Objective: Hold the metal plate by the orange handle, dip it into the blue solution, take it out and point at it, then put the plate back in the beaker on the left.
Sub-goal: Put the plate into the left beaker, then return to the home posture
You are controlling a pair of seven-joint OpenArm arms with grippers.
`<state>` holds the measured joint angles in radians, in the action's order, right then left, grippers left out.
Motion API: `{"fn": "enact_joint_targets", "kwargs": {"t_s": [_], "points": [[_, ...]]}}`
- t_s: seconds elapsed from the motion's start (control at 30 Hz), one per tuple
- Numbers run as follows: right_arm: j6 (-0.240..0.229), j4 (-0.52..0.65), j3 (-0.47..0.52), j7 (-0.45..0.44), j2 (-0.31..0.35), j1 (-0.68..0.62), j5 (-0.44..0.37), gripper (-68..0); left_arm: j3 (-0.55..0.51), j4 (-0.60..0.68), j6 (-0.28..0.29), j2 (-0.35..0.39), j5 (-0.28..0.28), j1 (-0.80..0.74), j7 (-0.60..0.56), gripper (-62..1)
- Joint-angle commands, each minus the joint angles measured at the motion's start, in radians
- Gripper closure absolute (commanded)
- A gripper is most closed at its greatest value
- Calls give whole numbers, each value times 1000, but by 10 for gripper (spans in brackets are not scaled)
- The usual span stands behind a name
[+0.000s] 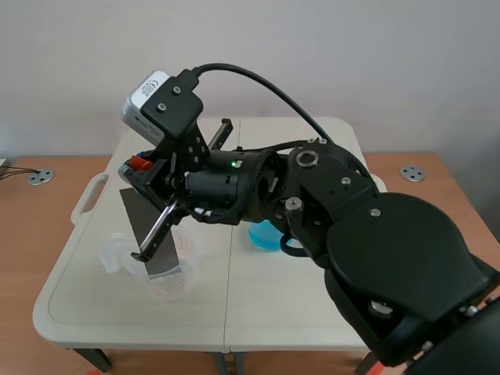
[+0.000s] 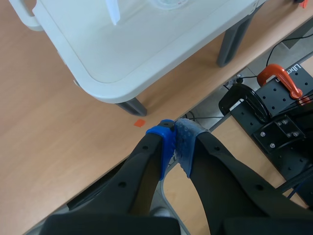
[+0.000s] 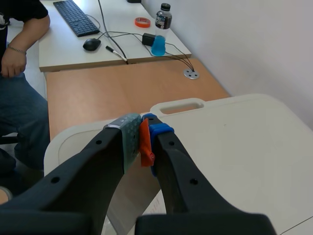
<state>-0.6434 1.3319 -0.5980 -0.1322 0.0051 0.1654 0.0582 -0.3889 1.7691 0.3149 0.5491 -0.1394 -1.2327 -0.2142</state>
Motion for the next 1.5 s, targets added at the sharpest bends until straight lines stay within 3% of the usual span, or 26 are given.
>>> {"fn": "enact_joint_targets", "kwargs": {"t_s": [0.0,0.13,0.33,0.7,0.97,1.13,1.17,1.23,1.37,1.4,1.47], "points": [[1,-1,-4,-32,-16,15,-4,-13,-8,10,1,0,-6,0,-14,-15],[9,-39,-5,-72,-16,15,7,-13,-8,10,1,0,-6,0,-14,-15],[58,-89,-25,-100,-16,14,23,-13,-8,10,2,0,-6,3,-14,-15],[79,-103,-25,-110,-16,14,31,-17,-8,10,2,0,-6,3,-14,-15],[79,-103,-25,-110,-16,14,48,-216,-8,10,2,0,-6,3,-13,-15],[82,-103,-24,-110,-16,14,47,-380,-8,10,2,0,5,3,-13,-19],[90,-103,-24,-110,-16,14,45,-402,-8,10,2,0,10,3,-13,-42],[111,-103,-24,-112,-16,14,43,-458,-8,10,2,0,28,3,-13,-153],[121,-103,-24,-125,-16,15,43,-596,-8,10,2,0,32,3,-13,-548],[121,-103,-23,-124,-16,15,43,-618,-8,10,2,0,32,3,-13,-605],[121,-103,-23,-118,-16,14,43,-664,-8,10,2,0,32,3,-13,-620]]}}
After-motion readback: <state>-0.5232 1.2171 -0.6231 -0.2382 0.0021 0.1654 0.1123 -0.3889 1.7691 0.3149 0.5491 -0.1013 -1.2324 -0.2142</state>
